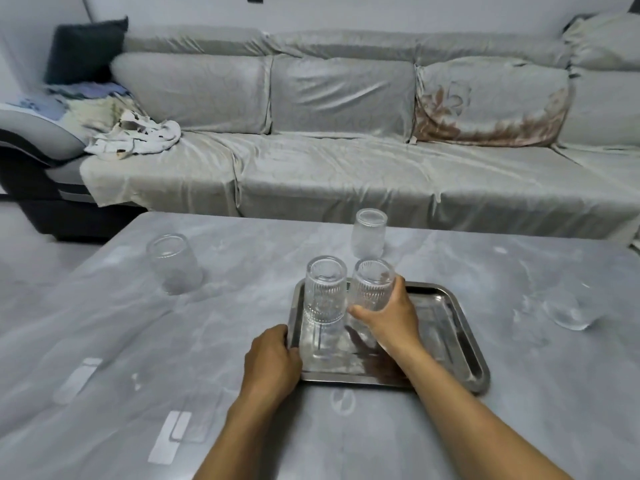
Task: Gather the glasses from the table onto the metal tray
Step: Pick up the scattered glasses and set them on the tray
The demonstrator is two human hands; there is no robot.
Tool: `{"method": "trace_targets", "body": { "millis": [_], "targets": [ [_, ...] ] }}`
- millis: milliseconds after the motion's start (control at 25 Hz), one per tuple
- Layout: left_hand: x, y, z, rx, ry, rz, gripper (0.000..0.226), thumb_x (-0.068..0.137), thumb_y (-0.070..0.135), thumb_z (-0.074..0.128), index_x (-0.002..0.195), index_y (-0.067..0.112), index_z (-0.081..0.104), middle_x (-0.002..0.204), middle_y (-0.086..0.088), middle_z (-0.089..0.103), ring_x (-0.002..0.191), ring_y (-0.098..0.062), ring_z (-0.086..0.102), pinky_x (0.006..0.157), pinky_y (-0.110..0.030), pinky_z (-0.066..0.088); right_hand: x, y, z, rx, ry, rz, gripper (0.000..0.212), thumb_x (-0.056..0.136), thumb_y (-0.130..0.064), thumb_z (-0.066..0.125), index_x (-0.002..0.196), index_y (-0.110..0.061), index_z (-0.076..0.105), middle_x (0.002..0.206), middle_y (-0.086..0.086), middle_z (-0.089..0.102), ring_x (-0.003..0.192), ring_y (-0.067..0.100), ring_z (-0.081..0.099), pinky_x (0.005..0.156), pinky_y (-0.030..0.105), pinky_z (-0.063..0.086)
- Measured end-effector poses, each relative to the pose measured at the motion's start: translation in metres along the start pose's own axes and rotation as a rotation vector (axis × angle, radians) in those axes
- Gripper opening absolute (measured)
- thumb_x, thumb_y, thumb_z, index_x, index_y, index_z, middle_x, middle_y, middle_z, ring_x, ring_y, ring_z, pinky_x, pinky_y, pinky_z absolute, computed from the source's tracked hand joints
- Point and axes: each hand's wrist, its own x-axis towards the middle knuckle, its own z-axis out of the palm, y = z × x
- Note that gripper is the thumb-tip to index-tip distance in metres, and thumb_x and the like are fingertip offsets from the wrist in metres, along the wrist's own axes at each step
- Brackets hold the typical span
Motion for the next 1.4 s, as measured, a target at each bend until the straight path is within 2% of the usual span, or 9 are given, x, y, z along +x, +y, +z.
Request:
{"method": "trace_targets", "body": {
  "millis": [160,280,360,480,640,720,960,1200,1400],
  "targets": [
    [-0.007,0.015,-0.005,-0.030,0.026,-0.085,0.033,0.079,0.015,0.058,0.111,0.015,0.064,0.110,-0.013,0.068,0.096,-0.035,0.063,0.086,-0.044,0.052,-0.028,0.000,-0.026,0.167,-0.067,0.128,0.112,0.063,-0.040,0.087,0.149,-0.026,0.018,0.153,0.003,0.036,0.135,0.024,0.039,0.107,0.042,0.038],
    [-0.027,0.050,-0.002,-0.158,0.132,0.053,0.041,0.082,0.018,0.065,0.123,0.013,0.063,0.119,-0.015,0.064,0.109,-0.035,0.060,0.091,-0.045,0.049,-0.062,0.005,-0.070,0.389,-0.014,0.286,0.091,0.077,-0.042,0.077,0.148,-0.025,0.023,0.136,0.000,0.053,0.115,0.020,0.055,0.095,0.036,0.047],
    [-0.048,0.078,0.001,-0.661,-0.081,-0.014,0.029,0.085,0.017,0.066,0.114,0.015,0.069,0.101,-0.006,0.073,0.092,-0.023,0.069,0.080,-0.038,0.052,-0.075,0.001,-0.116,0.684,0.022,0.449,0.068,0.085,-0.036,0.069,0.139,-0.023,0.029,0.107,0.001,0.066,0.084,0.021,0.064,0.074,0.034,0.053],
    [-0.084,0.104,0.016,-0.914,-0.395,-0.081,0.020,0.089,0.021,0.060,0.104,0.015,0.071,0.092,-0.001,0.079,0.085,-0.016,0.072,0.079,-0.033,0.051,-0.092,0.013,-0.198,0.908,0.220,0.333,0.069,0.088,-0.030,0.066,0.143,-0.029,0.024,0.115,0.004,0.062,0.088,0.029,0.071,0.077,0.040,0.060],
    [-0.107,0.104,0.033,-0.814,-0.494,-0.073,0.023,0.091,0.019,0.056,0.110,0.015,0.067,0.104,-0.007,0.073,0.093,-0.024,0.066,0.083,-0.036,0.047,-0.123,0.062,-0.277,-0.057,0.904,0.067,0.104,0.075,-0.045,0.075,0.153,-0.028,0.009,0.161,0.007,0.018,0.143,0.027,0.028,0.111,0.048,0.030],
    [-0.106,0.098,0.032,-0.768,-0.483,-0.089,0.020,0.091,0.018,0.056,0.107,0.015,0.068,0.106,-0.010,0.073,0.092,-0.025,0.066,0.081,-0.036,0.047,-0.124,0.090,-0.296,-0.254,0.952,0.185,0.115,0.068,-0.051,0.077,0.153,-0.031,0.002,0.164,0.008,0.001,0.146,0.033,0.015,0.108,0.058,0.024],
    [-0.098,0.089,0.027,-0.779,-0.413,-0.117,0.021,0.089,0.010,0.056,0.104,0.014,0.070,0.094,-0.005,0.076,0.082,-0.024,0.068,0.076,-0.035,0.047,-0.116,0.140,-0.304,-0.049,0.675,0.425,0.088,0.061,-0.036,0.083,0.134,-0.038,0.034,0.132,0.009,0.056,0.112,0.032,0.056,0.081,0.033,0.040],
    [-0.102,0.096,0.036,-0.673,-0.365,-0.094,0.014,0.088,0.009,0.061,0.096,0.014,0.071,0.089,-0.006,0.075,0.076,-0.021,0.065,0.069,-0.031,0.045,-0.086,0.063,-0.246,0.646,0.315,0.260,0.054,0.062,-0.033,0.085,0.108,-0.037,0.056,0.114,0.007,0.066,0.089,0.029,0.069,0.063,0.052,0.061],
    [-0.100,0.080,0.041,0.138,-0.159,0.561,0.027,0.083,0.027,0.064,0.110,0.022,0.067,0.111,0.003,0.062,0.105,-0.018,0.057,0.089,-0.032,0.046,-0.064,0.009,-0.184,1.330,-0.173,0.470,0.055,0.067,-0.040,0.078,0.111,-0.013,0.061,0.102,0.024,0.071,0.086,0.040,0.071,0.063,0.049,0.061]
  ]
}}
